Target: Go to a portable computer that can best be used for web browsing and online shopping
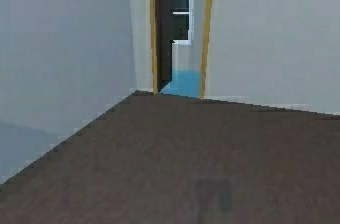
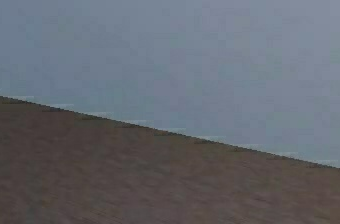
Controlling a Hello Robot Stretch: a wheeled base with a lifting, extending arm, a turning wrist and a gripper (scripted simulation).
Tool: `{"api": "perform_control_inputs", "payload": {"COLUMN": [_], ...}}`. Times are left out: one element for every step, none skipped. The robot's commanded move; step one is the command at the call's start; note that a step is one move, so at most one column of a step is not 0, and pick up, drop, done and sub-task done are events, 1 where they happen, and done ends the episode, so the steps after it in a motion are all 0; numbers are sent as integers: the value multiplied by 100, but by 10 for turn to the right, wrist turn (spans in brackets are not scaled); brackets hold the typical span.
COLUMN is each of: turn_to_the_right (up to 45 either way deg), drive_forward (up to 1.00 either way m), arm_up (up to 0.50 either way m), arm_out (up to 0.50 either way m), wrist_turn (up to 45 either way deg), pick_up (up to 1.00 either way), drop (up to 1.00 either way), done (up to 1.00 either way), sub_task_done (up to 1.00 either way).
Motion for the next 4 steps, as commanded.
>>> {"api": "perform_control_inputs", "payload": {"turn_to_the_right": [0, 0, 0, 30], "drive_forward": [100, 100, 100, 0], "arm_up": [0, 0, 0, 0], "arm_out": [0, 0, 0, 0], "wrist_turn": [0, 0, 0, 0], "pick_up": [0, 0, 0, 0], "drop": [0, 0, 0, 0], "done": [0, 0, 0, 0], "sub_task_done": [0, 0, 0, 0]}}
